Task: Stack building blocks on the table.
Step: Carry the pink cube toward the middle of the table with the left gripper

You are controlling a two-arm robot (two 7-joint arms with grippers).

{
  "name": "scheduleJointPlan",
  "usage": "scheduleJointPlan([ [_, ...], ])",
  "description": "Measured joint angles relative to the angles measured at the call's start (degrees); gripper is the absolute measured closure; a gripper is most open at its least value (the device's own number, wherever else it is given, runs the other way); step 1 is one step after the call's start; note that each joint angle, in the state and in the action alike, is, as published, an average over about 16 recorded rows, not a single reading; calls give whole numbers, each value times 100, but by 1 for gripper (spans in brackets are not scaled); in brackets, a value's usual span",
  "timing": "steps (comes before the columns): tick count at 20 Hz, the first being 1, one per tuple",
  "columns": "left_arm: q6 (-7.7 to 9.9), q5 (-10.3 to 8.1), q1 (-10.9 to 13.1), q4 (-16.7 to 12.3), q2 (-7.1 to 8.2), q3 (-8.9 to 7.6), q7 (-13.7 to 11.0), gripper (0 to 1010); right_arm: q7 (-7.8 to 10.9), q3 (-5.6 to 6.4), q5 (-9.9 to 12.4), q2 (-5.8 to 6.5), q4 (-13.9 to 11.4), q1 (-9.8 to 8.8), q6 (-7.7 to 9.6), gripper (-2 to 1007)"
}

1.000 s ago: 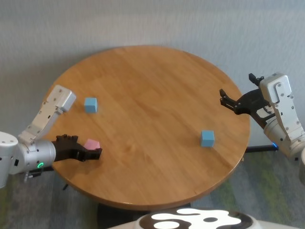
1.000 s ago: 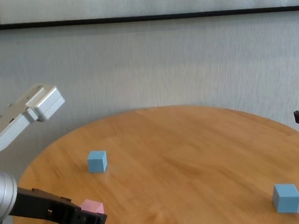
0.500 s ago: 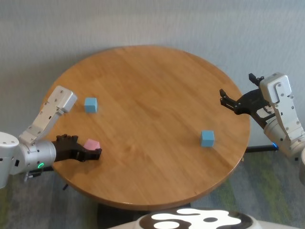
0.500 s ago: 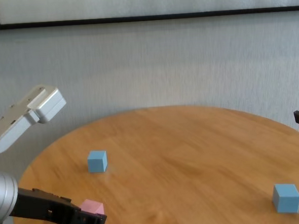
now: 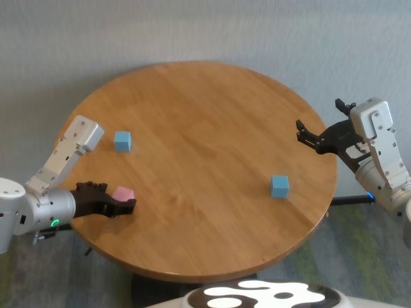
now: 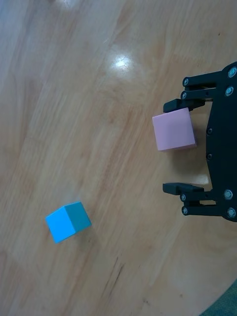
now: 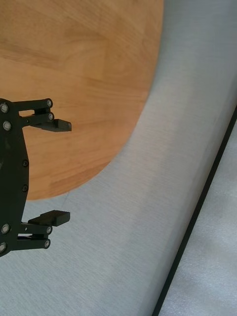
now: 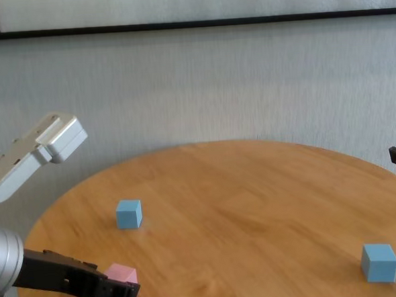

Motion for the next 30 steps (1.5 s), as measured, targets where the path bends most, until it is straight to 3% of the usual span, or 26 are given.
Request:
scheduleJointPlan([
  [11,-9,-11,7,-12,5,-3,-1,430,0,0,0,0,0,0,0,0],
  [17,-162,38,-3,-26,36,8,-125,561,0,0,0,0,0,0,0,0],
  [24,-518,170,-157,-11,128,200,-589,609,0,0,0,0,0,0,0,0],
  [30,-852,329,-481,131,187,588,-1170,609,0,0,0,0,0,0,0,0],
])
